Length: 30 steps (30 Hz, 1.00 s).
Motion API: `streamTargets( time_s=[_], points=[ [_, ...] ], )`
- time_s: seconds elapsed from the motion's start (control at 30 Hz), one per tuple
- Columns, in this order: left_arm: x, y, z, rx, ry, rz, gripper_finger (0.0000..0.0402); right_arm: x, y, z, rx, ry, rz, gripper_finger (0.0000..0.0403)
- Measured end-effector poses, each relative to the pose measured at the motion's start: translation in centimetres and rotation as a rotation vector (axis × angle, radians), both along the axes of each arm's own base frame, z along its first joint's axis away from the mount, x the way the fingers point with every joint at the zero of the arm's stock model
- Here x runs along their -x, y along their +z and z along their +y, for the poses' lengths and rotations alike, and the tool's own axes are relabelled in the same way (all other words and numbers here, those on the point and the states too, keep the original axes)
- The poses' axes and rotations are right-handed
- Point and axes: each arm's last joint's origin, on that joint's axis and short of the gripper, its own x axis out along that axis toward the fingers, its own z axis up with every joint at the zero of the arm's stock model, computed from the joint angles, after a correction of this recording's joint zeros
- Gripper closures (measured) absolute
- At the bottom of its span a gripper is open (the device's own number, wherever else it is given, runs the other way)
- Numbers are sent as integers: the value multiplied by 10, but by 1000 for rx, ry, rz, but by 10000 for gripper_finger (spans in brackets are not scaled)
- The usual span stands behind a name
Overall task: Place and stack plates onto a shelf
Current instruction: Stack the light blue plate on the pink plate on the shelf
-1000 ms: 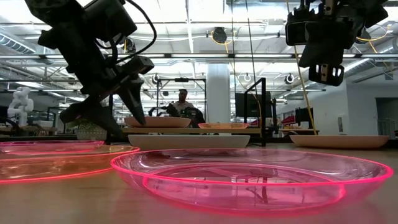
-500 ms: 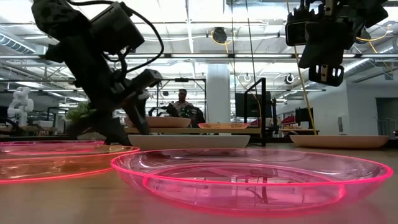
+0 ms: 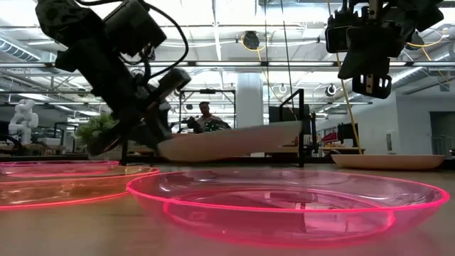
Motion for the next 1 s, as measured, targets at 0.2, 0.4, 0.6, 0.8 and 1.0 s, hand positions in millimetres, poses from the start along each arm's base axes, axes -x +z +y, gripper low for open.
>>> streamTargets(
  time_s=[0.2,0.4,0.6,0.8,1.0],
  points=[
    [-6,7,-1,15,3,-93,390,0,0,0,0,3,-4,403],
    [-13,30,2,-22,1,-181,390,0,0,0,5,9,-6,403],
    [-15,65,18,-105,-9,-173,390,0,0,0,4,9,-8,403],
    [-22,106,40,-228,-37,-136,390,0,0,0,17,18,-6,403],
    [-24,156,68,-340,-53,-66,391,0,1,0,-18,-10,-4,403]
  ],
)
